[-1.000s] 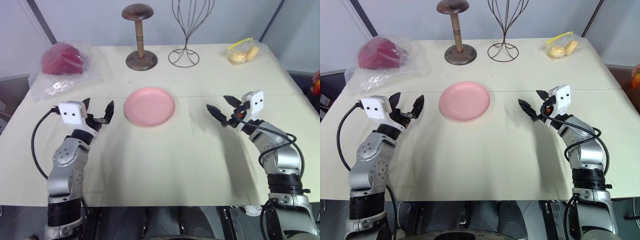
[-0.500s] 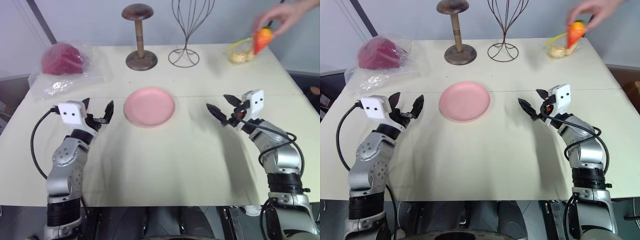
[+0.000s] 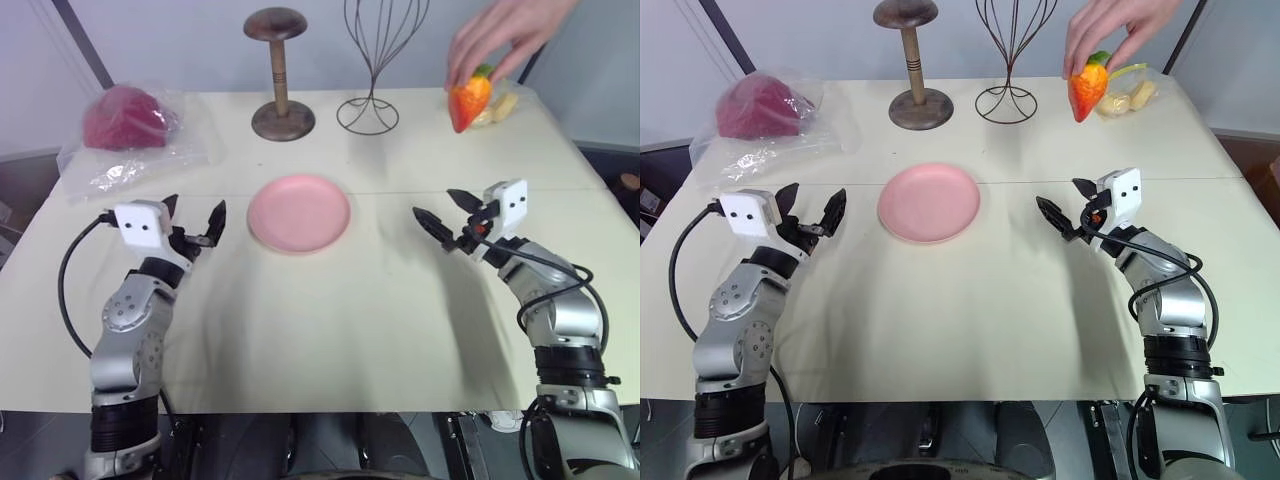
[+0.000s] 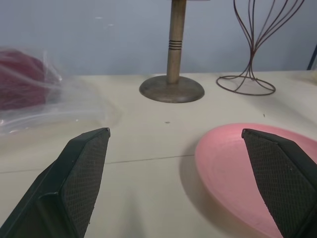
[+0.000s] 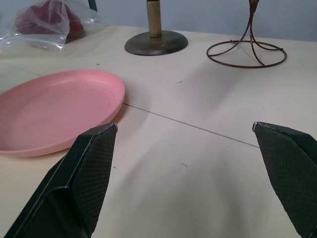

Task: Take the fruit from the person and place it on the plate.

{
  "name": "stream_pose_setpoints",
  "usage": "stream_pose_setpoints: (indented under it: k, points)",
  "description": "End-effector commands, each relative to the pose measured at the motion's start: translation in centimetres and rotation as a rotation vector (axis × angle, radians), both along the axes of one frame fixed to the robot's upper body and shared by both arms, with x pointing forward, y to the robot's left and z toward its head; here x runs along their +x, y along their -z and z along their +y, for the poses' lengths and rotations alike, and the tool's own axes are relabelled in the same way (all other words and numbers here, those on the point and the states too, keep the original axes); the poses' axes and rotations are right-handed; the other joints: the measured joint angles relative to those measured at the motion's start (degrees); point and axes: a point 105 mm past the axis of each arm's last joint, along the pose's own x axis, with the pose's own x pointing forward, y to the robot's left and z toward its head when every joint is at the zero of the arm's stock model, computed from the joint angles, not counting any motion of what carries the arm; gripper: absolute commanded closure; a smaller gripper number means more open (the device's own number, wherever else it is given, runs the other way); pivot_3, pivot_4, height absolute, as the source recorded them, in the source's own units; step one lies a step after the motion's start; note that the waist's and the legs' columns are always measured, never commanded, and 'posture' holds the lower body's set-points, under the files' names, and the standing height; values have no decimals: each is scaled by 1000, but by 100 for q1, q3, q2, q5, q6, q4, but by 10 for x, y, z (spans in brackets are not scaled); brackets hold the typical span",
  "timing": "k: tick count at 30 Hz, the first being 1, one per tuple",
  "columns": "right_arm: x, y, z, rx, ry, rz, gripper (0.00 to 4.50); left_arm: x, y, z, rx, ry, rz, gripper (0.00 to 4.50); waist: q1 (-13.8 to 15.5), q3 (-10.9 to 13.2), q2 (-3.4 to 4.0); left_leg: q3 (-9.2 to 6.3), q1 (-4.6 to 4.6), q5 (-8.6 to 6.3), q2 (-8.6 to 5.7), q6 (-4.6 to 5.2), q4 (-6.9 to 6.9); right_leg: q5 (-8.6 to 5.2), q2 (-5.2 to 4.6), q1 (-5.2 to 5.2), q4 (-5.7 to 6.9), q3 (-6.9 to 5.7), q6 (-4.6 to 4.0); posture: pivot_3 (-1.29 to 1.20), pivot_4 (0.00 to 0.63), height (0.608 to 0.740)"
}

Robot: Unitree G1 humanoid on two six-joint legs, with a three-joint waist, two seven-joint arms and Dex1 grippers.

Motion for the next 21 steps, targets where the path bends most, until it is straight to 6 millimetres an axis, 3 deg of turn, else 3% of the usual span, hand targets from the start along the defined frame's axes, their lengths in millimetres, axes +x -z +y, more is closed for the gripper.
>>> stream_pose_setpoints:
  k: [1, 4, 8, 11, 16, 19, 21]
  points:
    - [-1, -14, -3, 7, 10, -55, 0, -8, -31, -18, 41, 178, -93, 43, 1, 0, 0, 0, 0, 0, 0, 0, 0, 0, 0, 0, 0, 0, 0, 0, 150, 740]
    - [-2, -13, -3, 5, 10, -53, 0, -20, -53, -39, 96, 413, -107, 43, 1, 0, 0, -1, -1, 0, 0, 0, 0, 0, 0, 0, 0, -1, 0, 0, 150, 740]
    - [-2, -14, -5, 1, 14, -54, 0, -43, -62, -61, 228, 720, -10, 43, -25, 0, 5, -1, 1, 0, 1, 0, -3, 0, 0, 0, 0, 0, -1, 0, 150, 740]
    - [-2, -14, -6, -5, 25, -57, 0, -48, -65, -64, 253, 801, 30, 43, -30, 0, 7, 0, 4, 0, 1, 0, -7, -1, 1, 0, 0, 1, -1, 0, 150, 740]
    - [-4, -14, -27, -90, 114, -54, 0, -52, -69, -67, 221, 877, 72, 43, -8, 0, 7, 0, 3, 0, 1, 1, -5, -1, 0, 1, 0, 1, -1, 0, 150, 740]
    - [-7, -24, -35, -165, 143, -44, 0, -49, -69, -66, 204, 863, 71, 43, -14, 1, 8, 0, 3, 0, 0, 1, -4, 0, 0, 2, 0, 1, -1, 0, 150, 740]
    - [-7, -42, -36, -154, 156, -44, 0, -47, -67, -67, 203, 858, 73, 43, -20, 1, 8, 0, 3, 0, 2, 1, -5, -1, 2, 1, 0, 1, -1, 0, 150, 740]
